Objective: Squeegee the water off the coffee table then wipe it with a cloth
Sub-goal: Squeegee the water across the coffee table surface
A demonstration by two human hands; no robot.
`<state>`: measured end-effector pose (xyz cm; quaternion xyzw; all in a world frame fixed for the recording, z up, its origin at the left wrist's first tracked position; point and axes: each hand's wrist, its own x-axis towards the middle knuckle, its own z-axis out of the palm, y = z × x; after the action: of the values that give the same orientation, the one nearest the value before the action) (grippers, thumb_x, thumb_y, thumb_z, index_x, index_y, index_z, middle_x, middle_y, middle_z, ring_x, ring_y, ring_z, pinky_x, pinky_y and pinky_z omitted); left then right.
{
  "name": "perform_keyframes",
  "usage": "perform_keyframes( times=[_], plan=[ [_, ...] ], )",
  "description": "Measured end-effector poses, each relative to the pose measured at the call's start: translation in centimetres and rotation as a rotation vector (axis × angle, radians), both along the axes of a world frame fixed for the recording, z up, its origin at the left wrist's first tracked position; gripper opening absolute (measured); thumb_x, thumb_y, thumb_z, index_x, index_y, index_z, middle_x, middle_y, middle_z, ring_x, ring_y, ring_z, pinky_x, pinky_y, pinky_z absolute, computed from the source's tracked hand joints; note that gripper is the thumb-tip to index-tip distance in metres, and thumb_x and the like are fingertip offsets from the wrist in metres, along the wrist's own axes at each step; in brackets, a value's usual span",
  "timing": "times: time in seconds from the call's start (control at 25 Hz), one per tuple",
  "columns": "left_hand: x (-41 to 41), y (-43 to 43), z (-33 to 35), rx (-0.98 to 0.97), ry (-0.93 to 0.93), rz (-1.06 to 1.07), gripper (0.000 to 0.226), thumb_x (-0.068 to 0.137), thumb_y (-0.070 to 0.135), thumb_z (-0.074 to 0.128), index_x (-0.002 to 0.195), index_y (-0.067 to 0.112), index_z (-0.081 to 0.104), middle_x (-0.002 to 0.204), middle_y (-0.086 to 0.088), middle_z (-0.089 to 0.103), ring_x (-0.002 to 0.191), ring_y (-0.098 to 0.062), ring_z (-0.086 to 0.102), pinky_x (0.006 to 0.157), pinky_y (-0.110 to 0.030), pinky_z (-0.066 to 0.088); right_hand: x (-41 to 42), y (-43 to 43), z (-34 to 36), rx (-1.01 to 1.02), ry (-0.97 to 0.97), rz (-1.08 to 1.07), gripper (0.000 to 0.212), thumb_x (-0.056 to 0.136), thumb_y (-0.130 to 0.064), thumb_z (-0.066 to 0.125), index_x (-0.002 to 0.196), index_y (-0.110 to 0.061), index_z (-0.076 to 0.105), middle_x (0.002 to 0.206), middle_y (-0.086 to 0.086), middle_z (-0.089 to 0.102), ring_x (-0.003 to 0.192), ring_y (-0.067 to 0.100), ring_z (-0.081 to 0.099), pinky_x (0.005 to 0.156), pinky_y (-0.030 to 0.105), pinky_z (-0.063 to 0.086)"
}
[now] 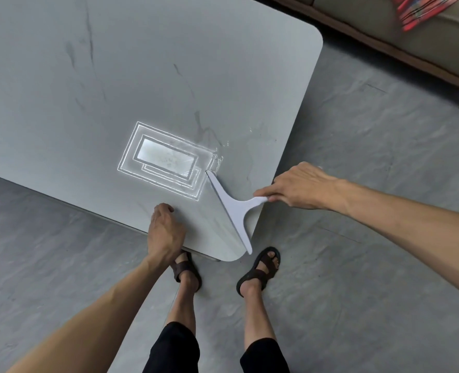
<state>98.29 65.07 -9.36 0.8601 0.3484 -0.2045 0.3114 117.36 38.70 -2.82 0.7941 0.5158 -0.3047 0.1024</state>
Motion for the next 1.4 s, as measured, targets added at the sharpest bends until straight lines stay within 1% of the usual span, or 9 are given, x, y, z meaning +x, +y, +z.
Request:
perform_keyframes(
  times=[0.08,0.28,0.36,0.52,0.72,0.96,1.16,1.28,1.4],
  plan=[
    [0.1,0.4,0.1,0.017,-0.002,0.035,0.046,0.073,0.004,0.047,0.120,0.007,0.046,0.119,-0.013,0.056,0.105,-0.033,0.055,0.080,-0.036,0.042,-0.7,0.5,0.2,0.027,0.038,-0.029,0.041,0.099,-0.055,0.026,0.139,-0.058,0.032,0.095,-0.009,0.065,0.085,0.019,0.065,0.052,0.028,0.022],
    [1.0,2.3,0.1,0.012,-0.005,0.097,0.042,0.075,0.002,0.042,0.117,0.008,0.046,0.114,-0.013,0.056,0.090,-0.029,0.051,0.074,-0.034,0.038,-3.8,7.2,-1.3,0.119,0.167,-0.162,0.041,0.101,-0.052,0.028,0.142,-0.052,0.035,0.098,-0.003,0.067,0.085,0.021,0.063,0.061,0.030,0.031],
    [1.8,2.9,0.0,0.014,-0.014,0.083,0.040,0.075,0.002,0.043,0.114,0.009,0.045,0.106,-0.010,0.055,0.085,-0.026,0.048,0.071,-0.035,0.039,-3.2,9.4,-2.5,0.141,0.136,-0.234,0.042,0.101,-0.052,0.028,0.142,-0.050,0.036,0.110,0.001,0.068,0.089,0.022,0.064,0.063,0.031,0.036],
    [3.3,3.1,0.1,-0.029,-0.001,0.012,0.030,0.077,0.004,0.045,0.104,0.017,0.040,0.097,-0.006,0.053,0.080,-0.028,0.051,0.063,-0.034,0.036,0.5,8.9,-3.5,0.183,0.035,-0.454,0.040,0.099,-0.056,0.027,0.137,-0.054,0.041,0.118,0.003,0.068,0.097,0.029,0.064,0.070,0.034,0.038],
    [4.4,1.8,0.2,-0.094,0.044,-0.102,0.036,0.079,0.004,0.048,0.113,0.013,0.041,0.098,-0.010,0.054,0.078,-0.028,0.051,0.053,-0.029,0.030,1.8,3.2,-2.7,0.192,-0.072,-0.688,0.035,0.101,-0.049,0.031,0.134,-0.053,0.042,0.113,0.006,0.070,0.096,0.037,0.064,0.079,0.041,0.049],
    [4.8,1.4,0.5,-0.124,0.105,-0.168,0.034,0.082,0.008,0.048,0.115,0.013,0.044,0.091,-0.009,0.055,0.079,-0.028,0.052,0.065,-0.032,0.036,-0.7,0.4,-0.4,0.157,-0.107,-0.813,0.034,0.101,-0.044,0.033,0.133,-0.045,0.046,0.094,0.009,0.072,0.079,0.038,0.064,0.064,0.039,0.048],
    [4.4,2.7,0.6,-0.098,0.039,-0.175,0.031,0.083,0.008,0.048,0.113,0.013,0.046,0.091,-0.006,0.055,0.078,-0.028,0.052,0.062,-0.032,0.034,4.8,2.4,1.5,0.179,0.006,-1.178,0.032,0.101,-0.040,0.025,0.115,-0.024,0.049,0.099,0.014,0.062,0.085,0.039,0.059,0.063,0.037,0.040],
    [3.9,3.6,0.4,-0.097,0.031,-0.163,0.029,0.082,0.009,0.048,0.111,0.014,0.046,0.089,-0.005,0.054,0.076,-0.028,0.051,0.062,-0.031,0.033,7.5,4.8,1.2,0.228,0.101,-1.540,0.033,0.097,-0.035,0.022,0.109,-0.020,0.048,0.092,0.018,0.057,0.058,0.032,0.057,0.038,0.026,0.039],
    [3.4,4.6,0.1,-0.103,0.047,-0.159,0.029,0.082,0.010,0.049,0.109,0.015,0.045,0.085,-0.005,0.053,0.072,-0.025,0.050,0.055,-0.029,0.030,5.6,6.5,0.7,0.214,0.171,-1.614,0.029,0.097,-0.031,0.022,0.114,-0.026,0.045,0.091,0.017,0.060,0.031,0.024,0.048,0.032,0.024,0.038]
  ],
)
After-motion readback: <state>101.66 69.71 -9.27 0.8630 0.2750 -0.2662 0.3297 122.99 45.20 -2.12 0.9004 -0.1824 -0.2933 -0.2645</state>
